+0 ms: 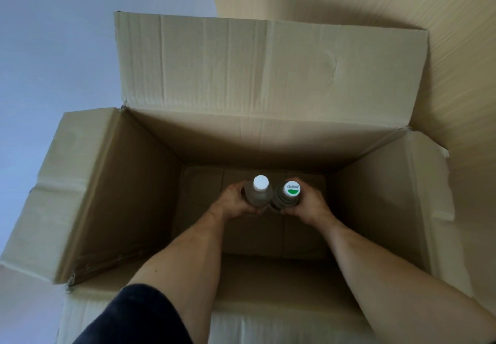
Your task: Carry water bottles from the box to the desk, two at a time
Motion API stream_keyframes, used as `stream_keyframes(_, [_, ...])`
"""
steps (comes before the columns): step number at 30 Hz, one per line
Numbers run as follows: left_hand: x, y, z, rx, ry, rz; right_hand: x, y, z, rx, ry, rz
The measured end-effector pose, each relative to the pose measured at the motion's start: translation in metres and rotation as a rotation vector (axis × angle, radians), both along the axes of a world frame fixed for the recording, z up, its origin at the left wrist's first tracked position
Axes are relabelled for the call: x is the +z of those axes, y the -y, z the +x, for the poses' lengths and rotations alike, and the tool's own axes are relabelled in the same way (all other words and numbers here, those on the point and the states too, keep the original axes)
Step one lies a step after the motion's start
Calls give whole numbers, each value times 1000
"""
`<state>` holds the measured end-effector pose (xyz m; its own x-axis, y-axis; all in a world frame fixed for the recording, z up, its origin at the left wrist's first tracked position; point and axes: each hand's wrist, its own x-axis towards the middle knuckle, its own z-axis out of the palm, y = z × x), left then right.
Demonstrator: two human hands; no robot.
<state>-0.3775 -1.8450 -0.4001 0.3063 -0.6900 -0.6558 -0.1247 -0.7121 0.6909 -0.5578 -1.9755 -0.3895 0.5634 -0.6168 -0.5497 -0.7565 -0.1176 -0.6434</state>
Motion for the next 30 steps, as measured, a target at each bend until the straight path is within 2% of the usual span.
stream_keyframes(3, [11,-2,1,12,-109,40,7,2,-2,-83,42,85])
stream_keyframes(8, [37,-6,5,89,-314,91,23,2,-10,-242,164,365])
stream_keyframes(14, [76,-15,-1,241,-519,1,53,-3,-18,-365,284,554])
stream_keyframes(22, [128,-20,-13,400,-475,-120,113,-11,-12,-471,509,770])
stream_keyframes(26, [148,-22,-17,433,-438,-190,141,-21,-7,-517,523,805])
stream_keyframes(30, [170,-23,-20,498,-503,-240,157,-31,-5,-525,562,853])
